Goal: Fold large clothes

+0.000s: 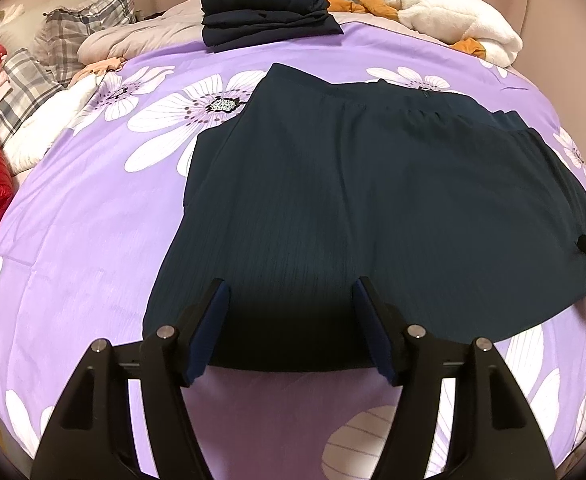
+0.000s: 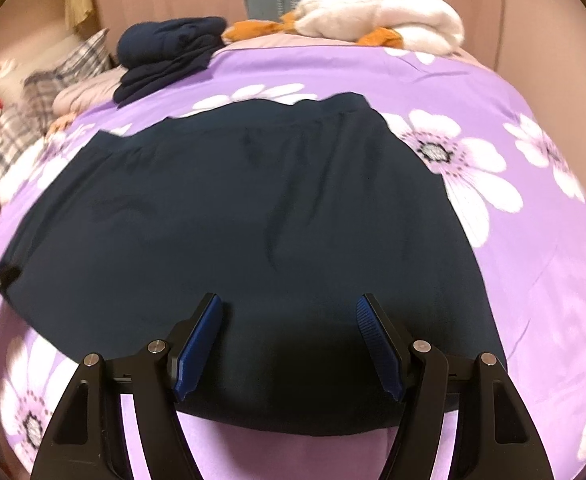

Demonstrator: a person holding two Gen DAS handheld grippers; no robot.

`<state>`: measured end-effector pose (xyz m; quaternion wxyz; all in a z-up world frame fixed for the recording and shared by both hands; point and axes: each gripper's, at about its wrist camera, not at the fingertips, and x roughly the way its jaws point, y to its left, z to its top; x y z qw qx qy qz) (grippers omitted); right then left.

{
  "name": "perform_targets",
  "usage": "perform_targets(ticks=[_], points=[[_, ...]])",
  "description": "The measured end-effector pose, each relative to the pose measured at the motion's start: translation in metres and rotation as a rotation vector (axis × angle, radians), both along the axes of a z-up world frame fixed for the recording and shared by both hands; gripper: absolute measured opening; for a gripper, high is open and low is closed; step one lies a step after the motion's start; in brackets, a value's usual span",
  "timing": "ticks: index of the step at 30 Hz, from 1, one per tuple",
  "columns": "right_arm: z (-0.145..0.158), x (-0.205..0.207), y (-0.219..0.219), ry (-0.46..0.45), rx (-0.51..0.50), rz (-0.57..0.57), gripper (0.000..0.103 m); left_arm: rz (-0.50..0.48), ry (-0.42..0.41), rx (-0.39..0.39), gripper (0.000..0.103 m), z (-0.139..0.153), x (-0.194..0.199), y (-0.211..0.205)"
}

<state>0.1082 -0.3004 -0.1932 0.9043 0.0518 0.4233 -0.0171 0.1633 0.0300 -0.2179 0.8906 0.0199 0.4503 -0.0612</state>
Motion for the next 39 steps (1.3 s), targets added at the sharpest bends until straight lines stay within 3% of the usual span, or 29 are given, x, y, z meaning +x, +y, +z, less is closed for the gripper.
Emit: perform_targets(ticks=[3, 30, 33, 39], points=[[-0.001, -0.003, -0.011, -0.003, 0.047, -0.025, 0.069, 0.006, 0.004, -0.006, 0.067, 0.000, -0.002, 0.002], [-0.001, -0.026, -0.028, 0.006, 0.096, -0.112, 0.069, 0.045, 0.044, -0.014, 0.072, -0.006, -0.029, 0.026], [0.000, -0.027, -0.028, 0.009, 0.098, -0.118, 0.069, 0.055, 0.043, 0.002, 0.078, -0.009, -0.032, 0.028], [0.001, -0.033, -0.029, 0.015, 0.104, -0.134, 0.069, 0.071, 0.085, 0.023, 0.075, -0.018, -0.043, 0.043]])
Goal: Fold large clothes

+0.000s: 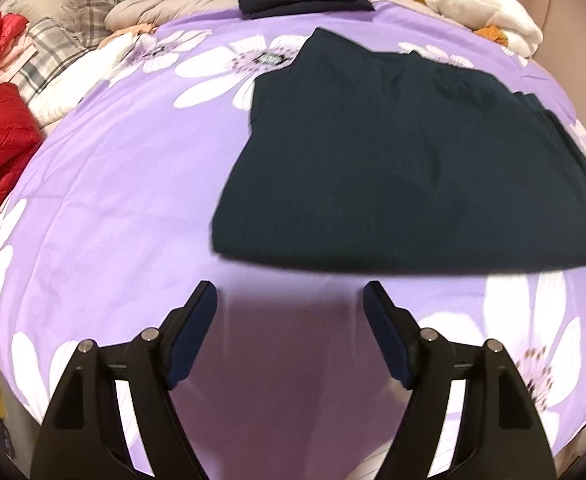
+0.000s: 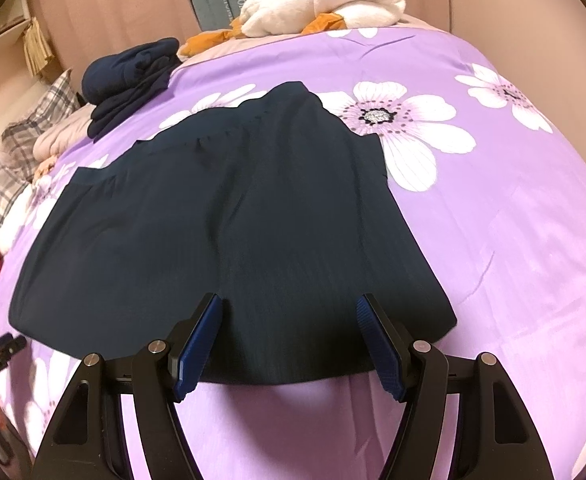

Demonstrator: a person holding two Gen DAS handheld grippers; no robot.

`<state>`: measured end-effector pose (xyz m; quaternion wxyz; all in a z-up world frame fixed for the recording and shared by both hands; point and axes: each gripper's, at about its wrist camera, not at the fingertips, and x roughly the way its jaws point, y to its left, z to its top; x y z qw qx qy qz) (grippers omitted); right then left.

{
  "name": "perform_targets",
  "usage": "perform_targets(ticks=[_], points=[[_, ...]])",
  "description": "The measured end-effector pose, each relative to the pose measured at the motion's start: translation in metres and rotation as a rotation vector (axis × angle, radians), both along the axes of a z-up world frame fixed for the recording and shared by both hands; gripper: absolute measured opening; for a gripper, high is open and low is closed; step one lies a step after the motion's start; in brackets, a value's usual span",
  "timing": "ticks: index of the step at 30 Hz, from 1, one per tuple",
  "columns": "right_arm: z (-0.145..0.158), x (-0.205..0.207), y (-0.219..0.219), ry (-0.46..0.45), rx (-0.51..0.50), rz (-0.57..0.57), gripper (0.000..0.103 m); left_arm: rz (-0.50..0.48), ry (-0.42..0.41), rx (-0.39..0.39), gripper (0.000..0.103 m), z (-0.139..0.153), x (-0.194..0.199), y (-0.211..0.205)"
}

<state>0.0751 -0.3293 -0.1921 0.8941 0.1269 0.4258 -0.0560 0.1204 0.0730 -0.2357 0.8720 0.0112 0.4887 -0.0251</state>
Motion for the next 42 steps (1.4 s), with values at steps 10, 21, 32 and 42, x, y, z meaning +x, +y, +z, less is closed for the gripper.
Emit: perform_targets(ticks=[10, 21, 32, 42], points=[[0.001, -0.020, -0.021, 0.047, -0.018, -0.094, 0.069, 0.115, -0.016, -0.081, 0.075, 0.016, -0.013, 0.056], [0.023, -0.049, -0.035, -0.057, 0.139, -0.156, 0.069, 0.130, -0.021, -0.206, 0.075, 0.024, -0.005, 0.056], [0.014, -0.042, -0.033, -0.067, 0.135, -0.185, 0.069, 0.072, -0.040, -0.203, 0.075, 0.028, 0.015, 0.037], [0.012, -0.013, -0.054, -0.073, 0.108, -0.230, 0.069, 0.005, -0.102, -0.161, 0.075, 0.045, 0.055, 0.004]])
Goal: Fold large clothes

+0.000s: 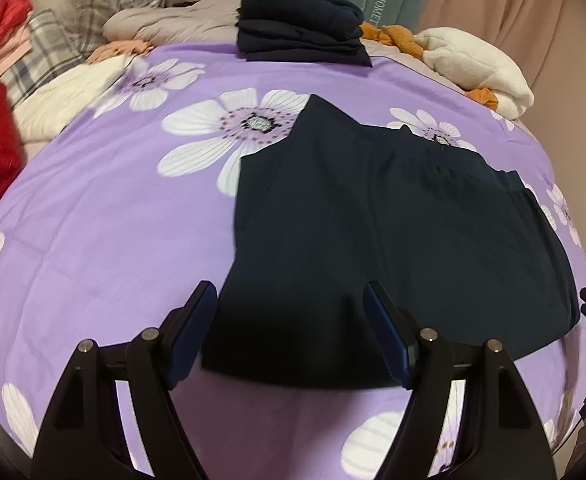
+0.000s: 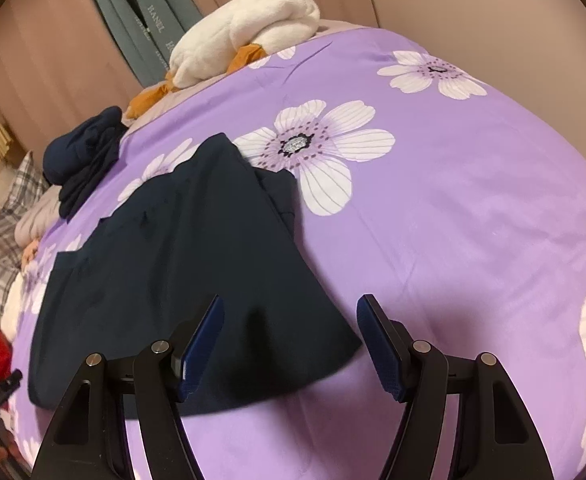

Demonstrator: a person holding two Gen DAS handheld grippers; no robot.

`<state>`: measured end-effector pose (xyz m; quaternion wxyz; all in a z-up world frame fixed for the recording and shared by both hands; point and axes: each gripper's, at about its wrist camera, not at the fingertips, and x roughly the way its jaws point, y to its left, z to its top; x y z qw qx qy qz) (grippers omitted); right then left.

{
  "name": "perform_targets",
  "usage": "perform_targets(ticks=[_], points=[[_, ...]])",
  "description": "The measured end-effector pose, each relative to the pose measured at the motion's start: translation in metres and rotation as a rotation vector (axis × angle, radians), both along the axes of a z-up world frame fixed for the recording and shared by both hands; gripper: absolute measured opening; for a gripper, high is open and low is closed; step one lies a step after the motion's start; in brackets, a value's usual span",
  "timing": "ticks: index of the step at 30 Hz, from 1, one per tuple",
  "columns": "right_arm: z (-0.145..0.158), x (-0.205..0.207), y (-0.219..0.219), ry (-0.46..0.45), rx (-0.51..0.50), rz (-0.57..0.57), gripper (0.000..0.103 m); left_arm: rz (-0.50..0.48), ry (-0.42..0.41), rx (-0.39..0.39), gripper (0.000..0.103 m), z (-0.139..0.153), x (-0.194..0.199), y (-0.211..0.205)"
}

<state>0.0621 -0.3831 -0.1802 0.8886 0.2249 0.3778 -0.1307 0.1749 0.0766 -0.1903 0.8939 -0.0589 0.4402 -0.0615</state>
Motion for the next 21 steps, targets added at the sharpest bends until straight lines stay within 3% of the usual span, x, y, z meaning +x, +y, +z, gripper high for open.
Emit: perform_targets(ticks=[5, 7, 9, 12, 15, 21], points=[[-0.007, 0.011, 0.001, 0.012, -0.020, 0.015, 0.065, -0.037, 0.012, 0.054, 0.060, -0.008, 0.013, -0.017], [-0.009, 0.015, 0.002, 0.015, -0.028, 0.032, 0.052, -0.049, 0.029, 0.079, 0.055, -0.015, 0.016, -0.021], [-0.011, 0.019, 0.005, 0.036, -0.048, 0.053, 0.029, -0.049, 0.053, 0.100, 0.056, -0.024, 0.019, -0.022], [-0.011, 0.019, 0.009, 0.045, -0.083, 0.073, 0.017, -0.044, 0.054, 0.103, 0.059, -0.029, 0.020, -0.020], [-0.010, 0.016, 0.009, 0.044, -0.105, 0.071, 0.010, -0.043, 0.058, 0.092, 0.060, -0.030, 0.021, -0.017], [-0.010, 0.013, 0.008, 0.044, -0.107, 0.053, 0.009, -0.042, 0.057, 0.090, 0.062, -0.030, 0.020, -0.019]])
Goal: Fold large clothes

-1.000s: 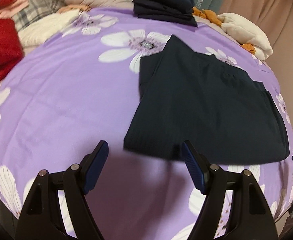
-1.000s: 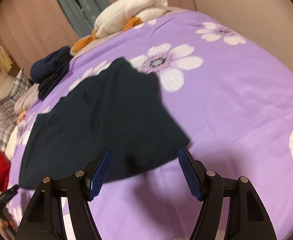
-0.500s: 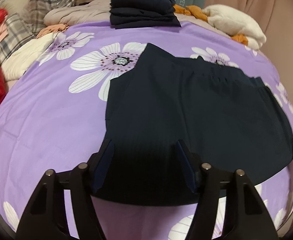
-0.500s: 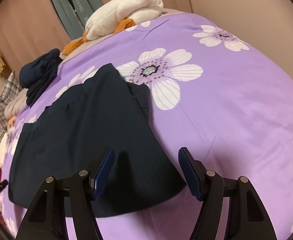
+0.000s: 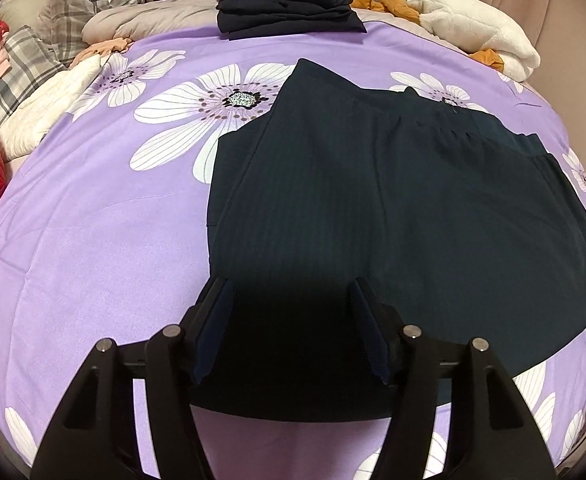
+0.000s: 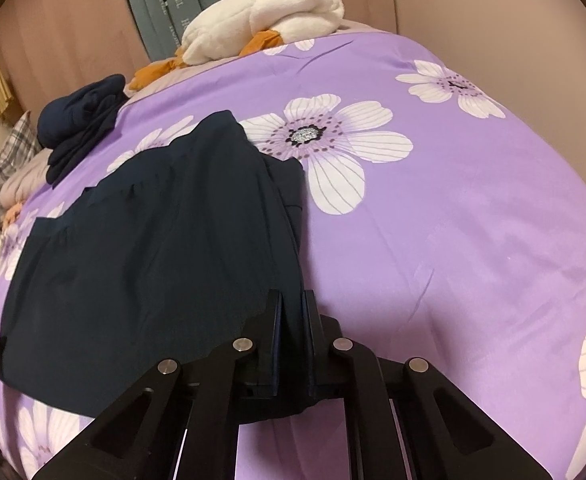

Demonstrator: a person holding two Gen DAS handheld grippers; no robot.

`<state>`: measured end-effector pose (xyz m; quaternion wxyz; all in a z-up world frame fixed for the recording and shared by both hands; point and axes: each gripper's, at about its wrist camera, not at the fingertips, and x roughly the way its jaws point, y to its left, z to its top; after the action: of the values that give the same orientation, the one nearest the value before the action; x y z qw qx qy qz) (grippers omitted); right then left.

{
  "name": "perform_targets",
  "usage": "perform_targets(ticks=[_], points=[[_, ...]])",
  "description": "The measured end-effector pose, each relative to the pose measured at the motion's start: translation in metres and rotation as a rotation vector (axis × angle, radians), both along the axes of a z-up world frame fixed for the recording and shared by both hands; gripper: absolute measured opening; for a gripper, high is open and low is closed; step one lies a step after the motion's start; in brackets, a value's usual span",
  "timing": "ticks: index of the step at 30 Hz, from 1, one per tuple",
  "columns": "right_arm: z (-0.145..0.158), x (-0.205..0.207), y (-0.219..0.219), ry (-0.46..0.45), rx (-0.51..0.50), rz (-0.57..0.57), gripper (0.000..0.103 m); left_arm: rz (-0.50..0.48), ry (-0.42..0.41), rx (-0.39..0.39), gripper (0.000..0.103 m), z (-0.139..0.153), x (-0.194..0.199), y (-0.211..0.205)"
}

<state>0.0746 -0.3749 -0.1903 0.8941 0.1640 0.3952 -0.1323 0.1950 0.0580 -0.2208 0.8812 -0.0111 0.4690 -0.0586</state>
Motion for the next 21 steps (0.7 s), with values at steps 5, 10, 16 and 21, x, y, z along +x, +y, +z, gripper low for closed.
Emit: perform_targets(ticks=[5, 10, 16, 21], points=[[-0.005, -0.001, -0.008, 0.009, 0.028, -0.015, 0.008, 0.008, 0.007, 0.000, 0.073, -0.002, 0.003, 0.004], [0.000, -0.003, -0.013, 0.003, 0.045, -0.058, 0.008, 0.026, 0.017, -0.010, 0.074, -0.001, 0.004, 0.011], [0.020, -0.010, -0.001, -0.012, -0.074, -0.078, 0.022, 0.084, 0.008, 0.013, 0.072, 0.008, -0.006, 0.025], [0.034, -0.012, 0.016, -0.059, -0.101, -0.028, 0.044, 0.094, -0.010, 0.000, 0.073, 0.017, -0.020, 0.032]])
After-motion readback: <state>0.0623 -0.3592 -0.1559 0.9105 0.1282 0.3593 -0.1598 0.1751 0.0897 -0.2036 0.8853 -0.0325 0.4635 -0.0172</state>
